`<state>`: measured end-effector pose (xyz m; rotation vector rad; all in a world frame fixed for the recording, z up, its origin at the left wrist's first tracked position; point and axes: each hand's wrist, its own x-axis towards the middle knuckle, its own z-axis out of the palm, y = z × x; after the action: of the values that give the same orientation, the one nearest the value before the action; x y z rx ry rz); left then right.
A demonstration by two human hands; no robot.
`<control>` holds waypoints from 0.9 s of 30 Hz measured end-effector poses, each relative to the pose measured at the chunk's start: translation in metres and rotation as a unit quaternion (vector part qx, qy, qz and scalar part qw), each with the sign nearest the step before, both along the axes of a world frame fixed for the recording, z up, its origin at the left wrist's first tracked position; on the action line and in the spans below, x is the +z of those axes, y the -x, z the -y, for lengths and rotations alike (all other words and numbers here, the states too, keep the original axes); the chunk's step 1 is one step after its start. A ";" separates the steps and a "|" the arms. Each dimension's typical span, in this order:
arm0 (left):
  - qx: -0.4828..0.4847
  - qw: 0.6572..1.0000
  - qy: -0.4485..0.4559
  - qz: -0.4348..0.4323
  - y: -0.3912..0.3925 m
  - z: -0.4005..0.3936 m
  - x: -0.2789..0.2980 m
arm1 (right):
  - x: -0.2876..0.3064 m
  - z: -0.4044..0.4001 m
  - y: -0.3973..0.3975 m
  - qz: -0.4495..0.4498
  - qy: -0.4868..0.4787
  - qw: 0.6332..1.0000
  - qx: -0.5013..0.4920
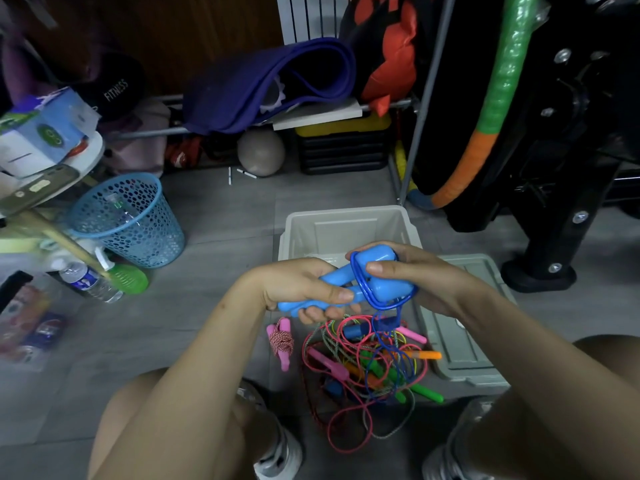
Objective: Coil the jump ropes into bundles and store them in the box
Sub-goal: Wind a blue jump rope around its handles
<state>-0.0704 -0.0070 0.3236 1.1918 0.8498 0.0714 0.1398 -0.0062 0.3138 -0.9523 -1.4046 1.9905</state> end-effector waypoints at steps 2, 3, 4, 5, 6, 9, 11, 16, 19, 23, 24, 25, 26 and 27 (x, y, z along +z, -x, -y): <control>0.004 1.000 0.002 0.007 0.001 -0.001 -0.001 | -0.002 0.000 -0.003 -0.041 0.010 0.999 0.016; 0.009 1.000 0.005 0.020 0.001 -0.002 -0.002 | -0.004 -0.001 -0.004 -0.060 0.013 0.998 0.023; 0.018 0.999 0.012 0.038 0.001 -0.002 -0.002 | -0.006 -0.001 -0.004 -0.079 0.015 0.996 0.023; 0.034 0.998 0.023 0.057 0.001 -0.002 -0.002 | -0.009 -0.002 -0.003 -0.097 0.015 0.995 0.015; 0.055 0.995 0.032 0.073 0.001 -0.002 -0.002 | -0.012 -0.002 -0.002 -0.107 0.011 0.994 0.006; 0.103 0.992 0.019 0.075 0.000 -0.004 -0.001 | -0.019 0.003 0.008 -0.063 -0.038 0.997 -0.030; 0.115 0.992 0.005 0.058 -0.002 -0.003 0.000 | -0.023 0.007 0.014 -0.034 -0.068 0.995 -0.058; 0.122 0.989 0.028 0.077 -0.005 0.000 0.003 | -0.020 0.010 0.015 -0.001 -0.108 0.991 -0.084; 0.141 0.987 0.011 0.071 -0.008 0.000 0.005 | -0.015 0.012 0.018 0.022 -0.110 0.984 -0.136; 0.185 0.982 -0.023 0.038 -0.013 -0.002 0.003 | -0.012 0.012 0.022 0.066 -0.055 0.973 -0.216; 0.192 0.980 -0.031 0.028 -0.013 -0.003 0.001 | -0.010 0.012 0.022 0.102 -0.052 0.966 -0.231; 0.199 0.979 -0.040 0.018 -0.013 -0.003 0.000 | -0.009 0.012 0.021 0.147 -0.069 0.959 -0.233; 0.209 0.977 -0.048 0.006 -0.013 -0.005 -0.002 | -0.007 0.012 0.019 0.201 -0.105 0.948 -0.222; 0.225 0.973 -0.054 -0.004 -0.011 -0.006 -0.002 | -0.007 0.013 0.016 0.249 -0.157 0.934 -0.204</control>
<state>-0.0595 -0.0006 0.3212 1.0803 1.1229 0.4868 0.1237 -0.0192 0.3068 -1.5152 -1.5589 1.2212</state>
